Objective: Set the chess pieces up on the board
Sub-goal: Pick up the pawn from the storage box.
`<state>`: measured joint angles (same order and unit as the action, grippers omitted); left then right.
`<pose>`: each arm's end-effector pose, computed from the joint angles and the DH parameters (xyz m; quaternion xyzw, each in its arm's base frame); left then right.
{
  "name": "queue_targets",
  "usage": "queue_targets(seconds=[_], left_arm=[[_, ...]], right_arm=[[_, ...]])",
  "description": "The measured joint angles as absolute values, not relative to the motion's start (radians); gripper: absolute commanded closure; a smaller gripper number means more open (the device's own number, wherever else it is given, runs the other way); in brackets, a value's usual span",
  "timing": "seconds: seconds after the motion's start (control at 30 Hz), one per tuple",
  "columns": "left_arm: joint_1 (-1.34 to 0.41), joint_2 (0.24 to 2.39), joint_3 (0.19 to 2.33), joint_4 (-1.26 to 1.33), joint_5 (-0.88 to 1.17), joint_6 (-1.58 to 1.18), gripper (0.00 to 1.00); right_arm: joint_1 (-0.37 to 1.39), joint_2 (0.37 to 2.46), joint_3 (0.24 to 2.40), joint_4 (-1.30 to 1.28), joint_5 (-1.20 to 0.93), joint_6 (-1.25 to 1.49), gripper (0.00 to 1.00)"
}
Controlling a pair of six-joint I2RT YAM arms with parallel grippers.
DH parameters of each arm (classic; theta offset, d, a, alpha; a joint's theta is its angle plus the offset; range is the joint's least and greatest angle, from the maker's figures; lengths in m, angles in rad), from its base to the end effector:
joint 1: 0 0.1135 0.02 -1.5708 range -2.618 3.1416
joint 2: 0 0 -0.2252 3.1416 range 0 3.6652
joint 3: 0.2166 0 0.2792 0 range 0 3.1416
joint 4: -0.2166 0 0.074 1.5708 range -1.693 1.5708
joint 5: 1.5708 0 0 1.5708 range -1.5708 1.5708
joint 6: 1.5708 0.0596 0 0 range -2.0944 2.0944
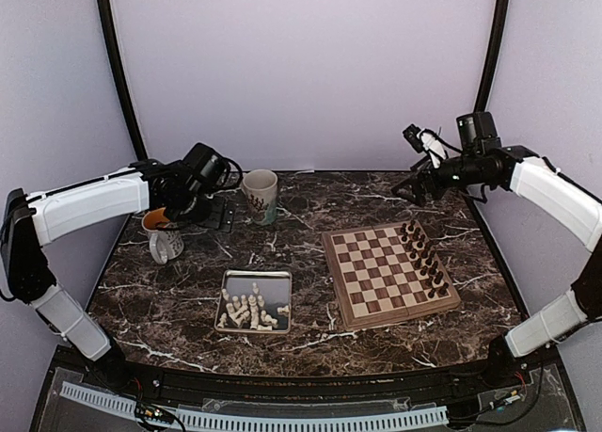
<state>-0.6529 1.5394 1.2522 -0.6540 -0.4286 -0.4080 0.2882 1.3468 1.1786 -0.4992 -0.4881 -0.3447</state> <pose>0.3065 -0.2032 0.2153 0.0481 0.9302 0.0214 0.3633 0.3260 0.1258 0.2682 -0.3719 0.7969 0.2053 0.4295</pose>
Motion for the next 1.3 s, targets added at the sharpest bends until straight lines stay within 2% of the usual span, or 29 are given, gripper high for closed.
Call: queue_targets(seconds=[0.13, 0.3, 0.47, 0.53, 0.73, 0.77, 0.8, 0.87, 0.97, 1.03, 1.13, 1.3], left_arm=[[-0.650, 1.548, 1.300, -0.598, -0.423, -0.307, 0.01], [-0.650, 1.436, 1.150, -0.276, -0.358, -0.152, 0.01], [-0.650, 1.415, 1.203, -0.120, -0.319, -0.074, 0.01], [-0.650, 1.411, 1.206, -0.056, -0.317, -0.065, 0.01], [-0.640, 1.411, 1.093, 0.033, -0.383, -0.064, 0.01], [-0.637, 1.414, 1.082, 0.024, -0.383, -0.060, 0.05], [-0.636, 1.417, 1.079, 0.010, -0.383, -0.057, 0.14], [-0.630, 1.416, 1.079, -0.007, -0.384, -0.062, 0.42], [-0.588, 1.407, 1.084, -0.030, -0.316, -0.094, 0.56], [-0.533, 1.408, 1.094, -0.044, -0.241, -0.118, 0.60], [-0.464, 1.419, 1.121, -0.068, -0.135, -0.151, 0.61], [-0.441, 1.434, 1.142, -0.086, -0.013, -0.183, 0.56]], right_arm=[[0.289, 1.442, 1.363, -0.567, -0.469, -0.367, 0.00], [0.324, 1.557, 1.513, -0.677, -0.489, -0.390, 0.03], [0.468, 1.654, 1.585, -0.723, -0.466, -0.439, 0.19], [0.547, 1.694, 1.593, -0.733, -0.438, -0.459, 0.29], [0.747, 1.823, 1.628, -0.762, -0.336, -0.503, 0.52], [0.774, 1.840, 1.634, -0.760, -0.326, -0.513, 0.55], [0.804, 1.857, 1.640, -0.760, -0.311, -0.518, 0.57], [0.861, 1.890, 1.650, -0.757, -0.289, -0.523, 0.61], [0.939, 1.949, 1.683, -0.755, -0.276, -0.523, 0.66], [0.977, 1.988, 1.711, -0.756, -0.276, -0.524, 0.68], [1.016, 2.048, 1.748, -0.750, -0.276, -0.521, 0.71], [1.044, 2.131, 1.790, -0.746, -0.276, -0.511, 0.73]])
